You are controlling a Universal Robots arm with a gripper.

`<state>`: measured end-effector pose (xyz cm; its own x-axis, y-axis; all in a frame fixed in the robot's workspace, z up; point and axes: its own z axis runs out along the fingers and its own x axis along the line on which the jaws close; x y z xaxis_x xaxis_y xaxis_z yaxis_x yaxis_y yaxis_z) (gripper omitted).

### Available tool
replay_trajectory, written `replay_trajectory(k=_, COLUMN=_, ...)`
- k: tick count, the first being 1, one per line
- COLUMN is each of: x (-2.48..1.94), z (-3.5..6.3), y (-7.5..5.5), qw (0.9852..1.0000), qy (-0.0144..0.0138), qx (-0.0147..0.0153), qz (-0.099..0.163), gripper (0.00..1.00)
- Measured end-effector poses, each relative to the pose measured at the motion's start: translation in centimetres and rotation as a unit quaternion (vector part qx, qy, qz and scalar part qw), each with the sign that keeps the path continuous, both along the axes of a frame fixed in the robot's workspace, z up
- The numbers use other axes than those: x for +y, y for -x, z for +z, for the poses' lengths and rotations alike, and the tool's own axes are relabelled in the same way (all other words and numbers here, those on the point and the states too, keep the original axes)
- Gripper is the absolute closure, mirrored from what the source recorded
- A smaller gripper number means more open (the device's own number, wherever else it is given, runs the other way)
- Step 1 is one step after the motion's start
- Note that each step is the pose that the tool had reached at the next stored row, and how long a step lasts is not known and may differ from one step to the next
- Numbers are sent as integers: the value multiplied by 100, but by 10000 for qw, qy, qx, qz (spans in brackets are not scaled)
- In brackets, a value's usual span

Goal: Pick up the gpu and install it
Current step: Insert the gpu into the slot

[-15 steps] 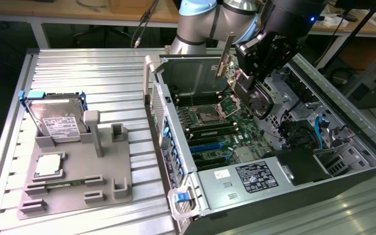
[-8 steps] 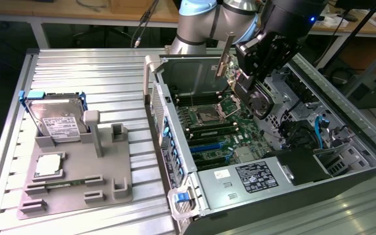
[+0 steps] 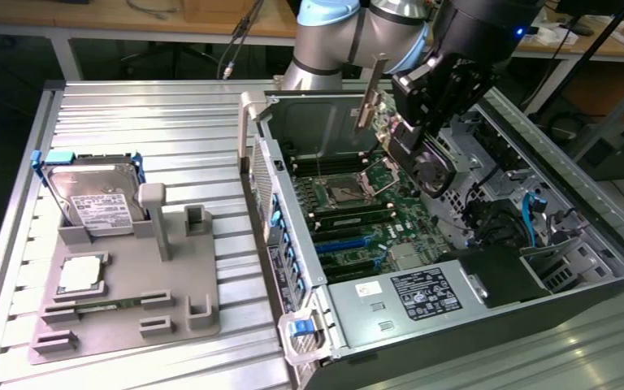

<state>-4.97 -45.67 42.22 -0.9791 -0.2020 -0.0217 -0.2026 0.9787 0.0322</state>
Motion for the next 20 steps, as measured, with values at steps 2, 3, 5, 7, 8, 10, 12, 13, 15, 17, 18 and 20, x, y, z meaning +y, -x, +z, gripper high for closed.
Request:
replay_trajectory(k=2, x=0, z=0, y=0, qw=10000, qy=1, qx=0, qz=37, gripper=73)
replay_trajectory(k=3, x=0, z=0, y=0, qw=10000, qy=1, qx=0, qz=57, gripper=73)
replay_trajectory(k=5, x=0, z=1, y=0, qw=10000, qy=2, qx=0, qz=94, gripper=73)
replay_trajectory(k=7, x=0, z=1, y=0, qw=9999, qy=3, qx=0, qz=133, gripper=73)
replay_trajectory(k=8, x=0, z=0, y=0, qw=9999, qy=3, qx=0, qz=151, gripper=73)
replay_trajectory(k=10, x=0, z=1, y=0, qw=9998, qy=5, qx=0, qz=189, gripper=73)
replay_trajectory(k=12, x=0, z=1, y=0, qw=9997, qy=5, qx=0, qz=225, gripper=73)
replay_trajectory(k=13, x=0, z=1, y=0, qw=9997, qy=6, qx=0, qz=244, gripper=73)
replay_trajectory(k=15, x=0, z=1, y=0, qw=9996, qy=6, qx=0, qz=282, gripper=73)
replay_trajectory(k=17, x=0, z=0, y=0, qw=9995, qy=7, qx=0, qz=322, gripper=73)
replay_trajectory(k=18, x=0, z=1, y=0, qw=9994, qy=7, qx=0, qz=340, gripper=73)
replay_trajectory(k=20, x=0, z=0, y=0, qw=9993, qy=8, qx=0, qz=377, gripper=73)
